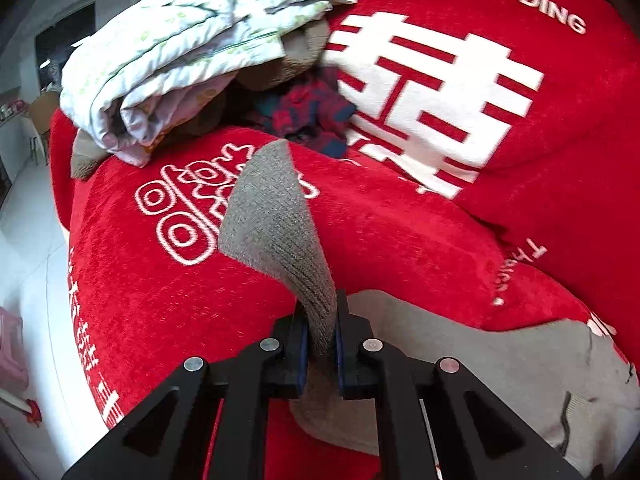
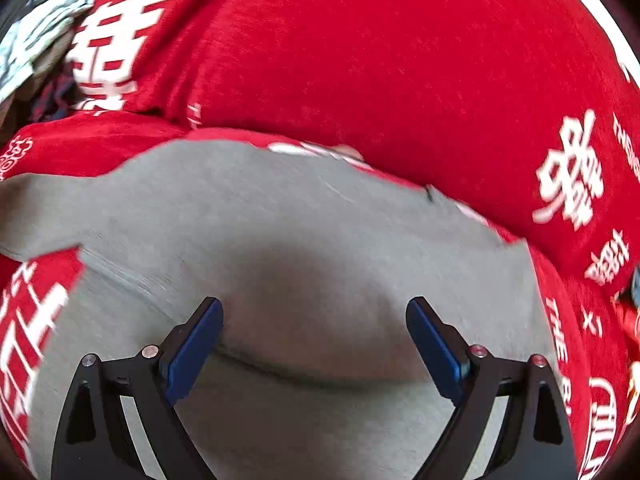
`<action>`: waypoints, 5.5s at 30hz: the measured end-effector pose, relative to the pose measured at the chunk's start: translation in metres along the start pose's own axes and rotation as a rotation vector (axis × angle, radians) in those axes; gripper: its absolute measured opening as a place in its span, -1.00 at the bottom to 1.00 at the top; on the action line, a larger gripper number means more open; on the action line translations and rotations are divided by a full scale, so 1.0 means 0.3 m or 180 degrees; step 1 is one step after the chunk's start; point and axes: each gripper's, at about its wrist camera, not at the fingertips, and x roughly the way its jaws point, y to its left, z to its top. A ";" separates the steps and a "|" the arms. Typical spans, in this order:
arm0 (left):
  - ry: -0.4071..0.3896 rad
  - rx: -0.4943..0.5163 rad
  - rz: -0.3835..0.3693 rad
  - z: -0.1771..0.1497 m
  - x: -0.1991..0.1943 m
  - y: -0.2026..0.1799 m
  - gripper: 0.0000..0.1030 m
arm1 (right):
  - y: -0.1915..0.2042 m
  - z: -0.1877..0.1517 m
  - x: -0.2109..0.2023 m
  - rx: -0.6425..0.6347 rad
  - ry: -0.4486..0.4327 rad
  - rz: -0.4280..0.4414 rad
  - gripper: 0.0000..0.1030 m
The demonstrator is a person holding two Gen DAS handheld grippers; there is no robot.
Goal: Fold small clothes
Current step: 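Lift the held sleeve with the left gripper and lay it across the sweater body, then open the left gripper and withdraw it from the folded sleeve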
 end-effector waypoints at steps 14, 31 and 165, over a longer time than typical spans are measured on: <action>0.0403 0.0192 -0.0171 -0.072 0.001 -0.217 -0.78 | -0.194 -0.106 0.000 0.0345 0.0101 0.0253 0.82; 0.0492 0.0725 -0.0247 -0.212 -0.097 -0.593 -0.78 | -0.222 -0.139 0.006 0.0409 0.0057 0.0463 0.86; 0.0637 0.2260 -0.1812 -0.714 -0.418 -1.234 0.97 | -0.777 -0.067 -0.008 0.1286 0.0369 0.0048 0.86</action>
